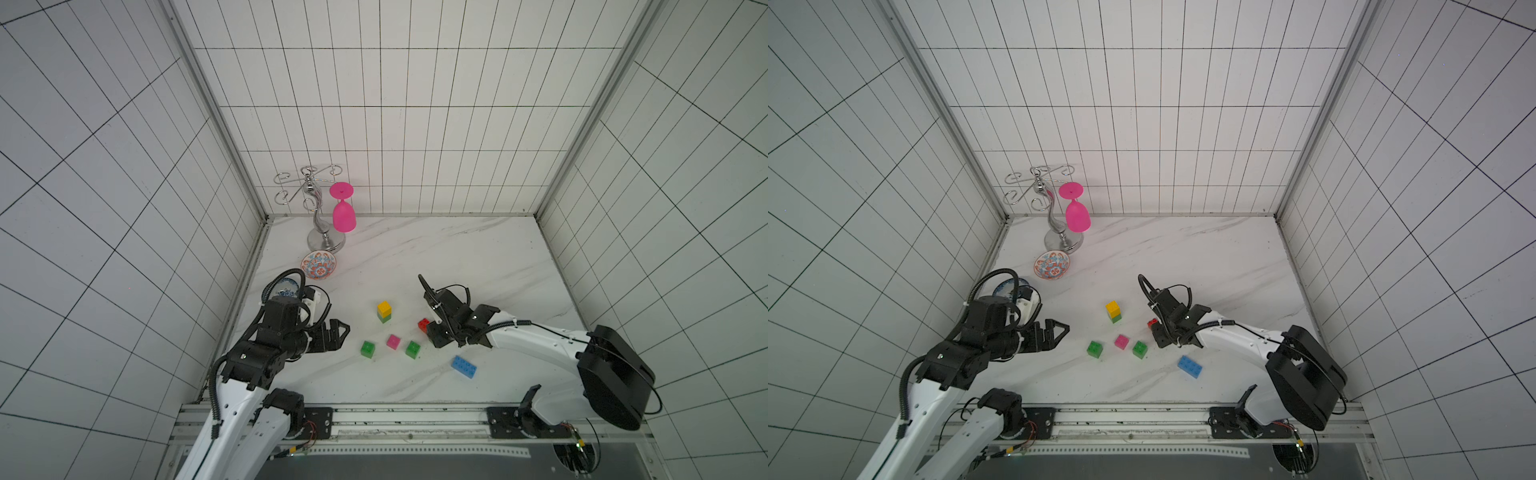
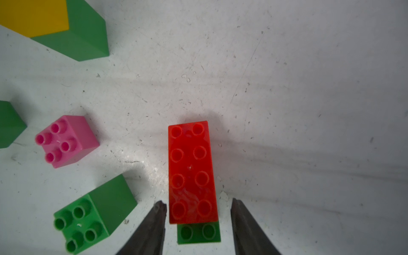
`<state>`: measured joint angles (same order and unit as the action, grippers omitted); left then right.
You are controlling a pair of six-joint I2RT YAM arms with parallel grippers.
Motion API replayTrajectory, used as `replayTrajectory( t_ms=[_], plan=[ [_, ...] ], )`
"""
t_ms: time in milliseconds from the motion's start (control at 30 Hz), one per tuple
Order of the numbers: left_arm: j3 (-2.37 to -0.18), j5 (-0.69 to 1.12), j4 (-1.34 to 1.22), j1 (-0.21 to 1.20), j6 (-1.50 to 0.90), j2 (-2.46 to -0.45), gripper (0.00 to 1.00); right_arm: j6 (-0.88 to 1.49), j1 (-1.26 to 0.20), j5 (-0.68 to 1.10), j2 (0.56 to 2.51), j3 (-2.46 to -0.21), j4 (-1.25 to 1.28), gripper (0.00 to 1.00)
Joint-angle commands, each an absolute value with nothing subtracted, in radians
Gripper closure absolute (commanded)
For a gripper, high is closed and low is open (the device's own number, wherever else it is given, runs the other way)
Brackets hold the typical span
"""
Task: Assemble the letter r with lego
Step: Pick up the lego brick from the center of the board.
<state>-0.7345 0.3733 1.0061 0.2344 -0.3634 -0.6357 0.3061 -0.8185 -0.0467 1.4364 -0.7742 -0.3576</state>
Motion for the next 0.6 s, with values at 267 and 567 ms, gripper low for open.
replayTrajectory(
  t_ms=[267, 567],
  plan=[
    [-0.732, 0.355, 0.982, 0.232, -0.374, -0.634, 0.03, 0.304, -0.816, -0.055, 1.471, -0.769, -0.318, 0.58],
    [-0.727, 0.367, 0.966, 0.232, -0.418, -0.65, 0.03, 0.299, -0.816, -0.055, 1.476, -0.764, -0.316, 0.67]
  ],
)
